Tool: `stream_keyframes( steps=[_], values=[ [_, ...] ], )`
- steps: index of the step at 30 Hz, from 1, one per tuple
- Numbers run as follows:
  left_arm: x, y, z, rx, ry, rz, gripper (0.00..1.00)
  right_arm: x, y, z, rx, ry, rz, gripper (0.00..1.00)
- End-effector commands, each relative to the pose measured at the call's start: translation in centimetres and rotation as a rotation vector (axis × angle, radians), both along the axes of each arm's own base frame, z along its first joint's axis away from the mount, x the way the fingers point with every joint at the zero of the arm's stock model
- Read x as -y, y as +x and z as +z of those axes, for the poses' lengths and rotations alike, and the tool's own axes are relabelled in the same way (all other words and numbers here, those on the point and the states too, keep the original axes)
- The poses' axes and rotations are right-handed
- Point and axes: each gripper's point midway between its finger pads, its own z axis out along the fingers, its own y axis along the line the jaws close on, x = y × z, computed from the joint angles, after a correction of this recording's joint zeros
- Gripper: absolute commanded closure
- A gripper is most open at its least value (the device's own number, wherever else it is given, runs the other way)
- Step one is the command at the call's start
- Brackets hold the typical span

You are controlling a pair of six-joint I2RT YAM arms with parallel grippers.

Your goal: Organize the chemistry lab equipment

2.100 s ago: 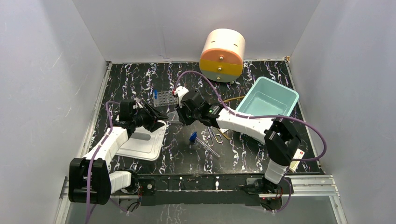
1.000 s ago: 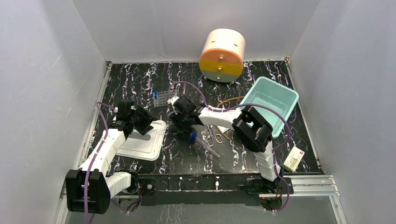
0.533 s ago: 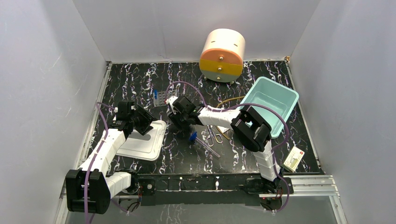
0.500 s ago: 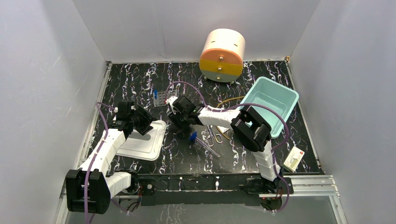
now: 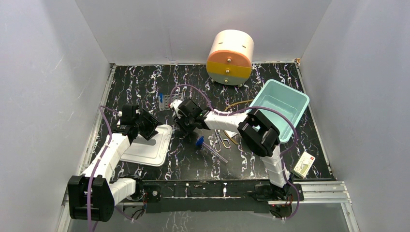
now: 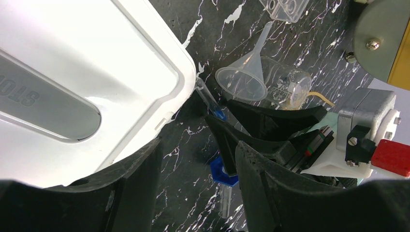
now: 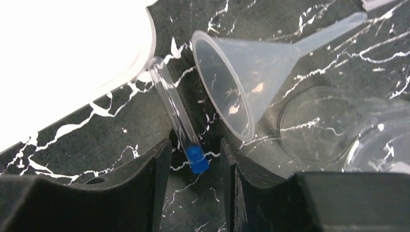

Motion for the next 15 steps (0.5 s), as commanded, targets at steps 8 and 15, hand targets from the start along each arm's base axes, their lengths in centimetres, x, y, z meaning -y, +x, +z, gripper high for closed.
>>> stream_keyframes(
  steps=[8,15],
  values=[
    [-0.3,0.7,1.4,0.030,0.021,0.005,0.45,-1.9,-0.2,-1.6,0.032,-0.015,0.059,0.61],
    [-0.4,0.7,1.3,0.035,0.016,0.012,0.45,0.3,-0.4,-0.7,0.093,-0.068,0.008,0.72]
  ],
)
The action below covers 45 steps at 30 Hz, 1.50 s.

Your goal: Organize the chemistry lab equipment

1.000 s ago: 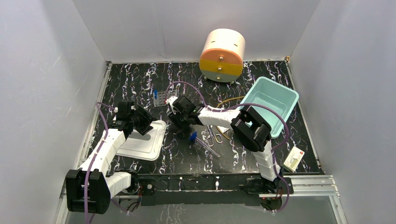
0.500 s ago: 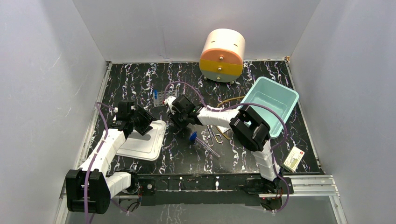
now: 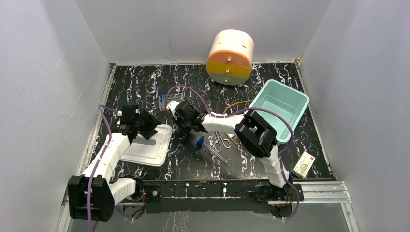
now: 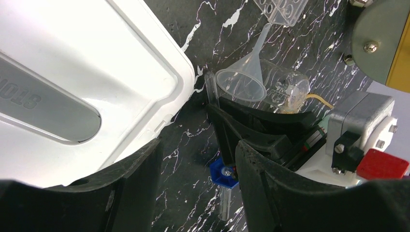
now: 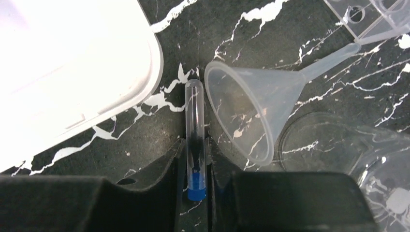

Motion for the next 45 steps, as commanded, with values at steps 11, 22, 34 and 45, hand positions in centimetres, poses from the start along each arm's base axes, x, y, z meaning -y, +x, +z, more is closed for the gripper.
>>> stream_keyframes(
  steps=[11,22,34,45],
  values=[
    [0.5,-0.5,1.5,0.066,-0.050,0.002,0.45,2.2,-3.3,5.1,-0.098,0.044,-0.068,0.75],
    [0.4,0.4,7.0,0.305,-0.079,0.027,0.41,-0.3,-2.2,18.0,-0.288,0.494,-0.133,0.75],
    [4.8,2.2,15.3,0.553,-0.335,-0.139,0.36,2.9,4.3,29.2,-0.424,0.940,-0.379,0.75],
    [10.3,3.5,20.3,0.796,-0.453,-0.309,0.24,3.4,4.6,32.7,-0.634,1.108,-0.443,0.74]
  ],
)
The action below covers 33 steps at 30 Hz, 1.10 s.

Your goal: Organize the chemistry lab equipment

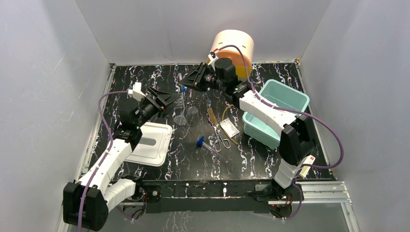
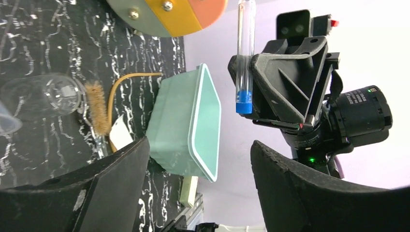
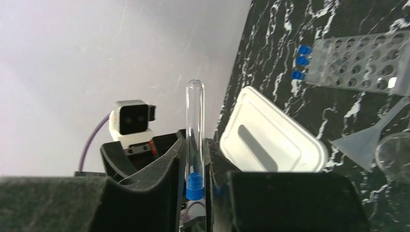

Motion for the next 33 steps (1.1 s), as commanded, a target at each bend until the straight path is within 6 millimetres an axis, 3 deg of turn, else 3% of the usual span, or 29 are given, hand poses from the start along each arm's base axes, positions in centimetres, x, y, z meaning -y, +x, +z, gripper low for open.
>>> stream_keyframes(
  steps=[1,4,6,13,21,28,31,33],
  values=[
    [1.7,0.1,4.9,0.193,-0.055,-0.062,0.18,-0.1,-1.2,4.7,-0.018,0.159,0.032,0.74],
    [2.2,0.4,5.2,0.206,-0.064,-0.062,0.14,-0.1,-1.5,4.5,-0.042,0.170,0.043,0.75],
    [2.3,0.7,5.4,0.206,-0.080,-0.053,0.17,-0.2,-1.7,4.3,-0.053,0.175,0.053,0.75],
    [3.2,0.9,5.9,0.204,-0.116,-0.083,0.44,0.0,-2.2,3.3,-0.070,0.170,0.065,0.75],
    [4.2,1.0,5.5,0.173,-0.133,-0.120,0.65,-0.1,-2.3,2.8,-0.092,0.166,0.068,0.75],
    [4.1,1.1,5.7,0.182,-0.127,-0.109,0.97,0.2,-2.4,2.5,-0.083,0.146,0.062,0.74],
    [4.3,0.9,4.7,0.167,-0.061,-0.135,1.00,0.5,-2.4,2.4,-0.044,0.110,0.063,0.70],
    [4.4,0.5,3.9,0.157,-0.007,-0.160,1.00,0.7,-2.3,2.7,0.004,0.086,0.072,0.62]
  ],
)
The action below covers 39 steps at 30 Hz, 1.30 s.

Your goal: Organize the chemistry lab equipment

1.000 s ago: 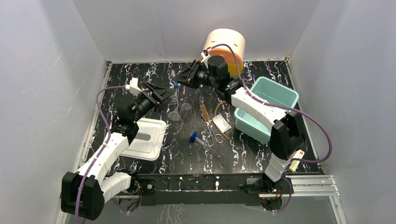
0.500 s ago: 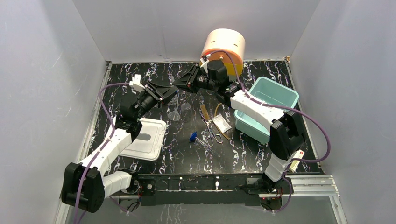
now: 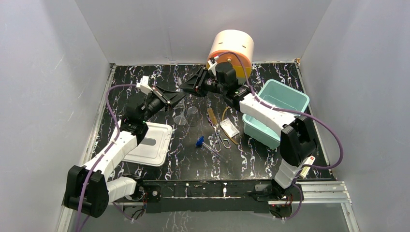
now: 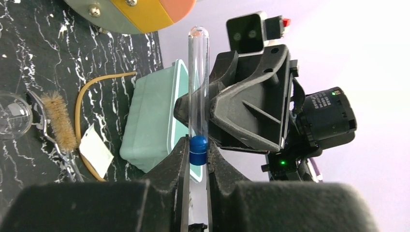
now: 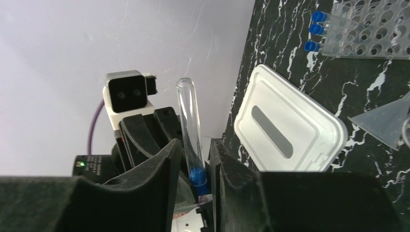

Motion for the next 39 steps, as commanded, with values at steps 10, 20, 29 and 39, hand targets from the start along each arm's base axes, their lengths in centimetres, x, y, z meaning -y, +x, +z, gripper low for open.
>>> stream_keyframes(
  steps=[10,20,29,39],
  values=[
    [1.6,-4.3,0.1,0.158,0.343,-0.322,1.00,4.1,-1.4,4.7,0.319,-0.056,0.235,0.30],
    [2.6,-6.0,0.0,0.163,0.385,-0.535,1.00,5.2,-4.2,4.1,0.248,-0.101,0.379,0.32],
    [2.6,-6.7,0.1,0.189,0.403,-0.568,1.00,5.6,-4.0,3.4,0.204,-0.089,0.388,0.51],
    [2.5,-7.9,0.1,0.205,0.405,-0.622,1.00,5.6,-3.7,3.0,0.178,-0.079,0.430,0.52]
  ],
)
